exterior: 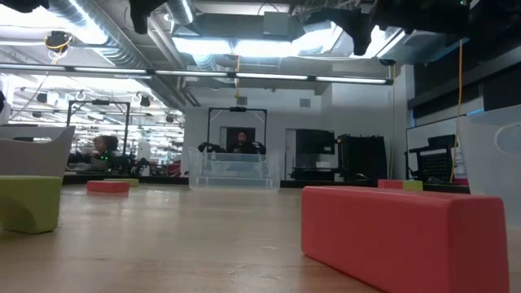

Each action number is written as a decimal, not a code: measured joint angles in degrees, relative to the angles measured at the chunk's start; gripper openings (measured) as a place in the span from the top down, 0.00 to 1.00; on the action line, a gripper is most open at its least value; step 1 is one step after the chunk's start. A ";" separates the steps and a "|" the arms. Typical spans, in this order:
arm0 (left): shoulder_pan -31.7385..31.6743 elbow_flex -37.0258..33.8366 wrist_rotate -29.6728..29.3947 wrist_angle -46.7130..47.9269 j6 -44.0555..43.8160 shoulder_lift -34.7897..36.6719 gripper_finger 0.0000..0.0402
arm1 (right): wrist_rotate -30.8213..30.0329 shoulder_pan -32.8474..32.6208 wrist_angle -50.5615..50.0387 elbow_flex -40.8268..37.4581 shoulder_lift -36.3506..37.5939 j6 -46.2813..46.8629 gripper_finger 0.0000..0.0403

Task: Sort & place blocks by color
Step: Put the top left lime green half pillar block into the gray bin

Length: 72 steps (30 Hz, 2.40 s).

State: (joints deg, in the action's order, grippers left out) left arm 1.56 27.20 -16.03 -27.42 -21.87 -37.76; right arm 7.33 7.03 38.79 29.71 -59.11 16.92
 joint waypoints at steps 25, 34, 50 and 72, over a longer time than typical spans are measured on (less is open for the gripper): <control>0.02 0.00 -1.19 -0.02 -1.65 0.01 0.51 | -0.17 -0.02 0.13 0.29 0.00 -0.63 0.38; -6.76 17.73 -9.33 38.54 -7.89 -6.95 0.51 | -0.17 -0.04 0.09 0.31 0.00 -0.66 0.38; -37.92 19.54 4.63 81.47 -4.03 -27.76 0.51 | -0.17 -0.04 -0.09 0.33 0.00 -0.50 0.38; -51.69 13.20 10.65 61.96 6.12 -44.44 0.51 | -0.22 -0.04 -0.07 0.33 0.00 2.54 0.38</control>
State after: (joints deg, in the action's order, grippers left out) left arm -50.13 40.40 -5.39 34.54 -15.75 -82.20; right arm 7.11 6.98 38.72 30.04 -59.11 19.46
